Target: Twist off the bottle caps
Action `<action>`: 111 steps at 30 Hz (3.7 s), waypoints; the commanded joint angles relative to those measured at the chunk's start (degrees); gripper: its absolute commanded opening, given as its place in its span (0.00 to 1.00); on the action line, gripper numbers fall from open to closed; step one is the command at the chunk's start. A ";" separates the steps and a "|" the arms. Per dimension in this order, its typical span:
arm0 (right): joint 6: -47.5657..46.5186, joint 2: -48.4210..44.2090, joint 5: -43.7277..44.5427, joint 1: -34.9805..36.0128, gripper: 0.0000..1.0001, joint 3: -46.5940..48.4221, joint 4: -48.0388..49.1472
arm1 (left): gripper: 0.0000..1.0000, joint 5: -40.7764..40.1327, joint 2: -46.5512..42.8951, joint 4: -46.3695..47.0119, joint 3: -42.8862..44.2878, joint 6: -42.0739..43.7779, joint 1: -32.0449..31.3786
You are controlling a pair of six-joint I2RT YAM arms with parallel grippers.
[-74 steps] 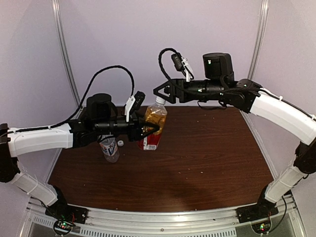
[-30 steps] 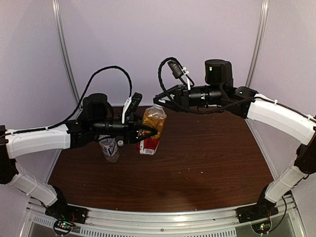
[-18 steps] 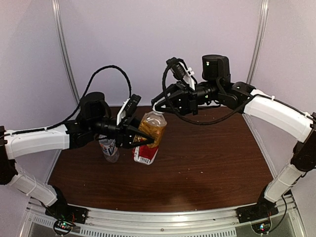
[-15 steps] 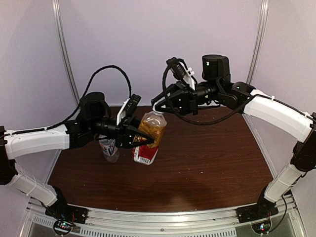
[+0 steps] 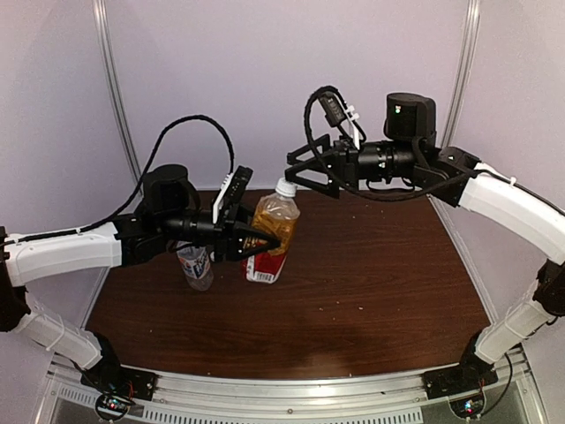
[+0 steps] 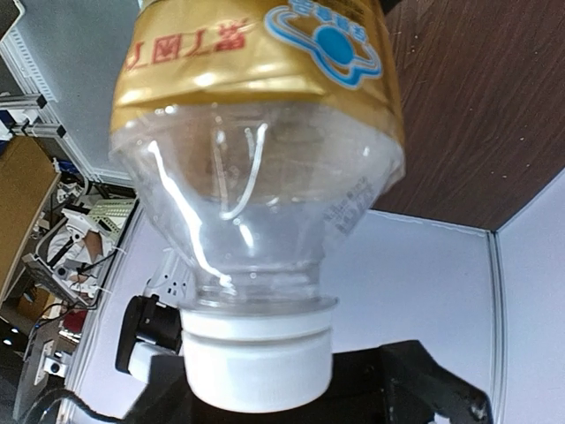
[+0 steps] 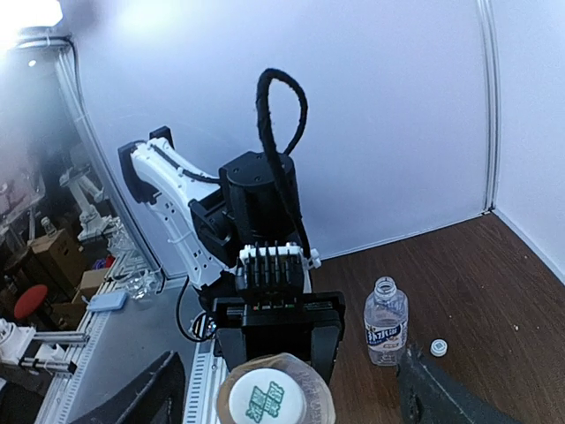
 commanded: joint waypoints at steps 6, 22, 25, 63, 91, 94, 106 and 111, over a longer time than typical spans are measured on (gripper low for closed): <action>12.98 -2.16 21.56 -0.08 0.91 3.38 -3.58 | 0.38 -12.01 -1.12 -2.10 2.39 2.84 -0.22; 17.95 2.16 30.50 3.44 0.89 4.17 -4.30 | 0.39 -23.23 -0.39 -1.03 2.04 0.63 -0.22; 18.13 3.34 30.51 3.95 0.88 4.98 -4.39 | 0.39 -23.25 -0.21 -1.01 2.04 0.54 -0.15; 9.77 4.02 21.31 3.22 0.00 1.01 1.54 | 0.38 -21.30 -1.13 -1.02 1.84 1.06 -0.22; -10.21 7.71 -14.81 -0.75 0.13 3.77 -1.43 | 0.35 8.40 -0.88 6.75 -0.16 -1.45 -0.22; -8.35 6.82 -9.89 -0.73 0.19 3.74 -1.40 | 0.35 6.67 -1.06 6.22 -0.42 -0.99 -0.22; 2.93 2.64 1.56 -0.39 0.57 1.92 -0.11 | 0.36 -3.82 -1.04 -0.09 0.67 2.91 -0.22; 5.98 0.64 7.63 0.00 0.71 1.63 0.01 | 0.36 -8.26 -0.86 -1.73 1.48 3.17 -0.17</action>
